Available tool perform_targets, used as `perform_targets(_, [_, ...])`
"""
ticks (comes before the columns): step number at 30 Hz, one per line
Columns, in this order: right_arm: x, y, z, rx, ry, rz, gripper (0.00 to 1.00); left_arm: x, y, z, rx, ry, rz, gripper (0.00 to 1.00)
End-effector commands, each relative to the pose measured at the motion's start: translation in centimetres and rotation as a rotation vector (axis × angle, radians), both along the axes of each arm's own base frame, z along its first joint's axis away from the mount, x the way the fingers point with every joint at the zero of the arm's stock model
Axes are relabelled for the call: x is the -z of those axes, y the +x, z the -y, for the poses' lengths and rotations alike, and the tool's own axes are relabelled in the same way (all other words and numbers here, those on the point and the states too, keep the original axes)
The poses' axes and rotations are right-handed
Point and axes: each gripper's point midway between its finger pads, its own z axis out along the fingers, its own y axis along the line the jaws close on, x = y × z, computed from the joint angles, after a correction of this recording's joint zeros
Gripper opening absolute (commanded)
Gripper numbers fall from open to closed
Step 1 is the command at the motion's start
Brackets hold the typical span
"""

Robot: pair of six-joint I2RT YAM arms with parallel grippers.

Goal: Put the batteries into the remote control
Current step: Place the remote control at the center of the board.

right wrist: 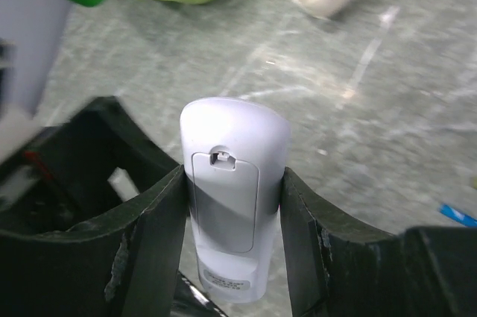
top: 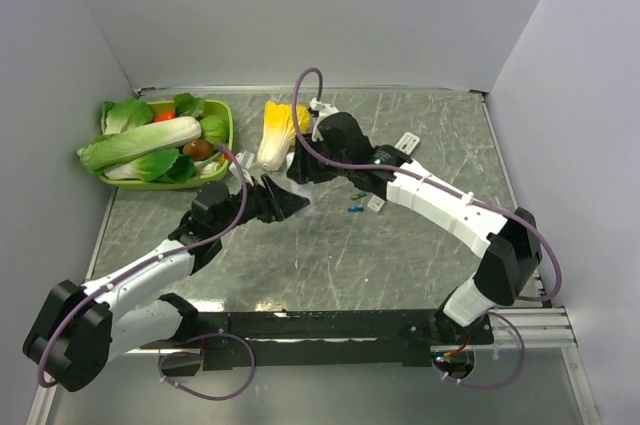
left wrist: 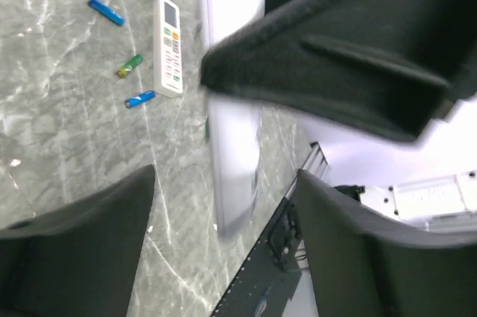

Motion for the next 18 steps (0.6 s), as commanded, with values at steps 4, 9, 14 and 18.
perform_targets(4, [0.5, 2.1, 9.8, 0.185, -0.142, 0.011, 0.00, -2.3, 1.6, -2.3, -0.141, 0.092, 0.094, 0.95])
perform_targets(9, [4.1, 3.0, 20.6, 0.415, -0.290, -0.064, 0.00, -2.7, 2.8, -6.0, -0.321, 0.194, 0.129, 0.99])
perform_targets(14, [8.7, 2.7, 29.8, 0.617, -0.392, -0.184, 0.00, -2.2, 3.4, -9.6, -0.445, 0.282, 0.133, 0.99])
perform_targets(18, [11.7, 2.6, 36.1, 0.773, -0.432, -0.288, 0.00, -1.9, 3.6, -11.9, -0.511, 0.340, 0.143, 0.97])
